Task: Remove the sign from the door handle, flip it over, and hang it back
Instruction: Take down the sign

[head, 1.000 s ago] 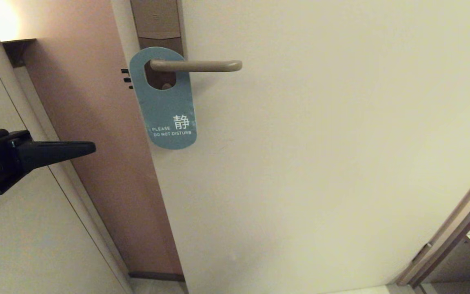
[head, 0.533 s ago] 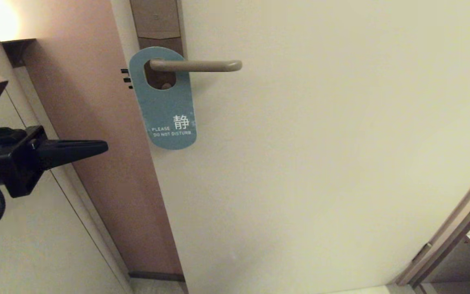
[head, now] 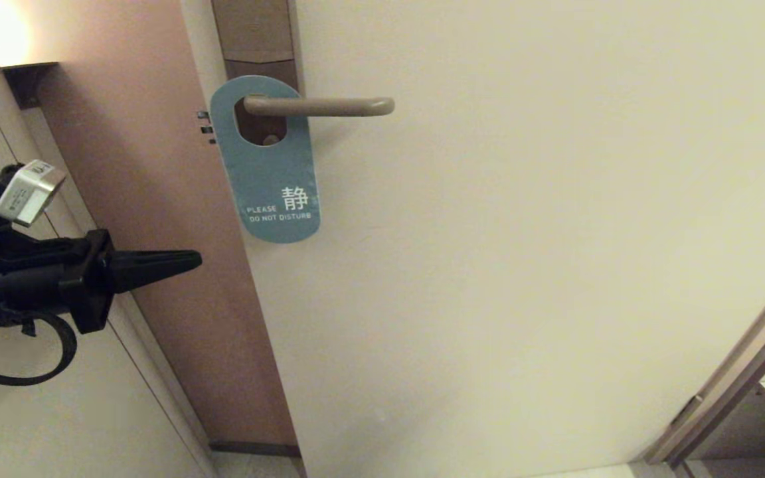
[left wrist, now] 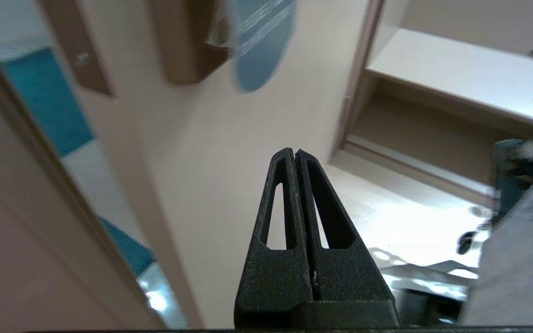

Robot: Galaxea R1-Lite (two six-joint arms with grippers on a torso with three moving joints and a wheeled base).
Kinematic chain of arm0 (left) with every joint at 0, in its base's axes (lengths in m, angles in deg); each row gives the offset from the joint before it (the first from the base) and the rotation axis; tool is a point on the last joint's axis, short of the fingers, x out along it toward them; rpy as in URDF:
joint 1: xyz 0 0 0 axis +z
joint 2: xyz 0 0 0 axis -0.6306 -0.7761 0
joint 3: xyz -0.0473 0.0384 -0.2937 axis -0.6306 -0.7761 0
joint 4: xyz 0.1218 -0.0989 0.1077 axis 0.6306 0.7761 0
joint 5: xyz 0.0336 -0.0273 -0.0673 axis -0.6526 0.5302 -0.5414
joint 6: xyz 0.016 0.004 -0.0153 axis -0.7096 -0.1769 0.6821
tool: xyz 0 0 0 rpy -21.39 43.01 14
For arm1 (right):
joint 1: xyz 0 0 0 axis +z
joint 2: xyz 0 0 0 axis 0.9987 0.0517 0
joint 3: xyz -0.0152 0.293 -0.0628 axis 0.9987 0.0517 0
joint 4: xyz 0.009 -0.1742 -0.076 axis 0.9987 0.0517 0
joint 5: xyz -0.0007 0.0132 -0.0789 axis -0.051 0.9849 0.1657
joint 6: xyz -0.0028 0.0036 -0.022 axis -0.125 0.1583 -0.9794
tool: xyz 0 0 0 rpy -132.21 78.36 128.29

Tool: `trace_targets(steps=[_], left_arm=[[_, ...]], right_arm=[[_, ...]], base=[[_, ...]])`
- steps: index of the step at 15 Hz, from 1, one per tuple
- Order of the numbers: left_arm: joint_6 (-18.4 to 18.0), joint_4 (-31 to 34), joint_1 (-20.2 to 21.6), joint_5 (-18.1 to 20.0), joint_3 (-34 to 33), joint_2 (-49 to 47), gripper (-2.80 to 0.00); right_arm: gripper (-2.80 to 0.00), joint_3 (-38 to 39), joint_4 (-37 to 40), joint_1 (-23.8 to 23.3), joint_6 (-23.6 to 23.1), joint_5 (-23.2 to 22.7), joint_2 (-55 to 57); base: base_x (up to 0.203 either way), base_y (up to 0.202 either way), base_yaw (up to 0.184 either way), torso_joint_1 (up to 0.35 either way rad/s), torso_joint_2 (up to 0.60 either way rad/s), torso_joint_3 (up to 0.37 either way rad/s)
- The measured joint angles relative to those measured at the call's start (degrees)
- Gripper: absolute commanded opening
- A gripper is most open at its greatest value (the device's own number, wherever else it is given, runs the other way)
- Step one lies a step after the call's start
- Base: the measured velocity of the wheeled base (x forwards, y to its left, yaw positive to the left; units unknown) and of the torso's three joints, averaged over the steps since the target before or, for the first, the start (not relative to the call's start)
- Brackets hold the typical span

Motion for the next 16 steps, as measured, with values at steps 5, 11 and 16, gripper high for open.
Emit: trace_targets(steps=[5, 11, 16], left_arm=[[0.02, -5.47, -1.54, -1.25, -3.76, -1.54, -2.8], [0.17, -6.34, -1.57, -1.26, -0.72, -2.27, -2.8], [0.59, -6.2, -1.6, -1.18, 1.97, -2.99, -2.8]], right_arm=[[-2.8, 0.0, -0.01, 0.0, 0.0, -0.02, 0.0], [-2.8, 0.0, -0.01, 0.0, -0.02, -0.02, 0.0], [-2.8, 0.0, 0.0, 0.0, 0.0, 0.01, 0.0]], base=[[0.0, 0.0, 0.0, 0.0, 0.0, 0.0], [0.0, 0.0, 0.0, 0.0, 0.0, 0.0], [0.0, 0.0, 0.0, 0.0, 0.0, 0.0]])
